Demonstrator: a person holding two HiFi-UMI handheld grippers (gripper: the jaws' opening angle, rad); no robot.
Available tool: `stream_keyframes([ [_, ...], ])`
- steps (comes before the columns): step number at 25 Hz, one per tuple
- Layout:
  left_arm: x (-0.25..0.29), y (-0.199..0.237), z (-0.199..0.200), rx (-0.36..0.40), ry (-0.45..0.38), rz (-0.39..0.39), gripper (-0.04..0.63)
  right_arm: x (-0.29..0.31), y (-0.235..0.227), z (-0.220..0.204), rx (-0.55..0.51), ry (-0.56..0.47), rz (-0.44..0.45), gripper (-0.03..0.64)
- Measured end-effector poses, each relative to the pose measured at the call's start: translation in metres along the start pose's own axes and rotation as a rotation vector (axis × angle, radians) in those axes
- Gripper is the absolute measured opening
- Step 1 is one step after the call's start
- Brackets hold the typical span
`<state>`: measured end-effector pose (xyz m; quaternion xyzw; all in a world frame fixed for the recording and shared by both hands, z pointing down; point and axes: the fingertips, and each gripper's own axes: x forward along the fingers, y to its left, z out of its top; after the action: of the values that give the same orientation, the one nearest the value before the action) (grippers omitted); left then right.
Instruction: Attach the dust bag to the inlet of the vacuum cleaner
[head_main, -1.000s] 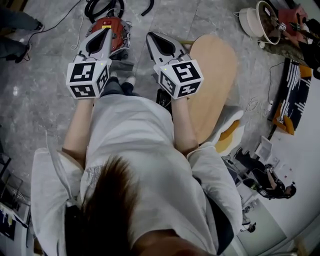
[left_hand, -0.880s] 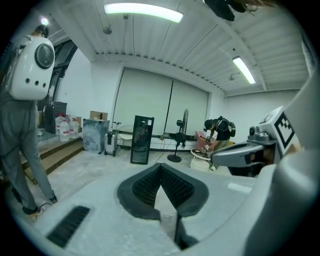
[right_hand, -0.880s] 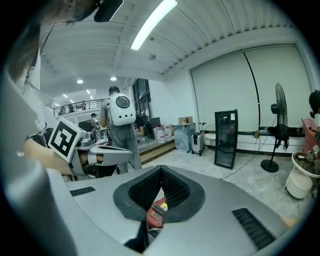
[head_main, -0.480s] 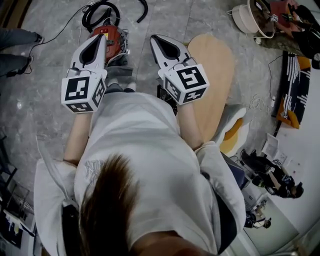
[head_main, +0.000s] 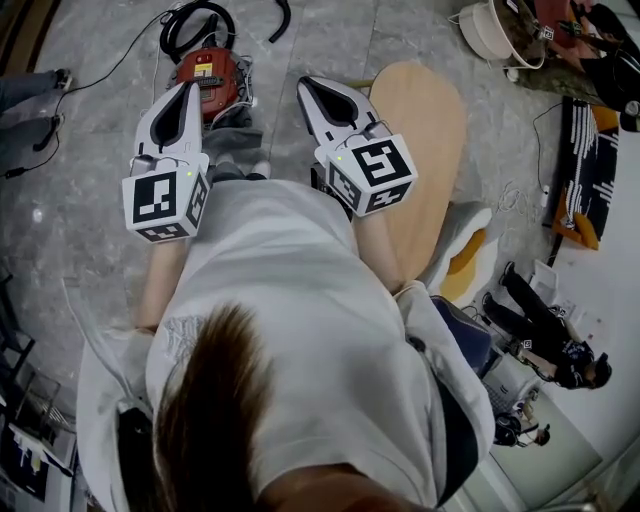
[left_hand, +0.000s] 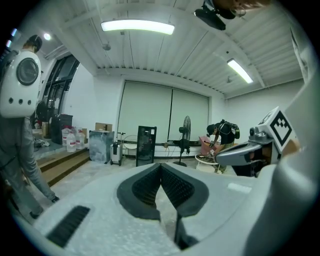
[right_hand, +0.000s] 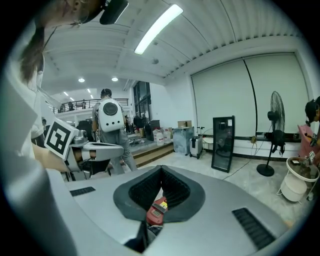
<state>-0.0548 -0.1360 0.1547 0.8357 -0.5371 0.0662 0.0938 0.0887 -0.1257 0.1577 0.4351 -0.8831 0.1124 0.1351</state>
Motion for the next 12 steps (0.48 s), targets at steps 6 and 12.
stream_keyframes([
  [6,-0.0073,0.0011,-0.0040,0.021,-0.009,0.019,0.017,-0.0016,-0.0010,-0.0028,-0.001,-0.011,-0.031,0.002],
  [12,-0.0056,-0.0056,-0.0066,0.021,-0.013,0.007,0.017,-0.0076,-0.0063,-0.0046,0.001,-0.029,-0.051,0.002],
])
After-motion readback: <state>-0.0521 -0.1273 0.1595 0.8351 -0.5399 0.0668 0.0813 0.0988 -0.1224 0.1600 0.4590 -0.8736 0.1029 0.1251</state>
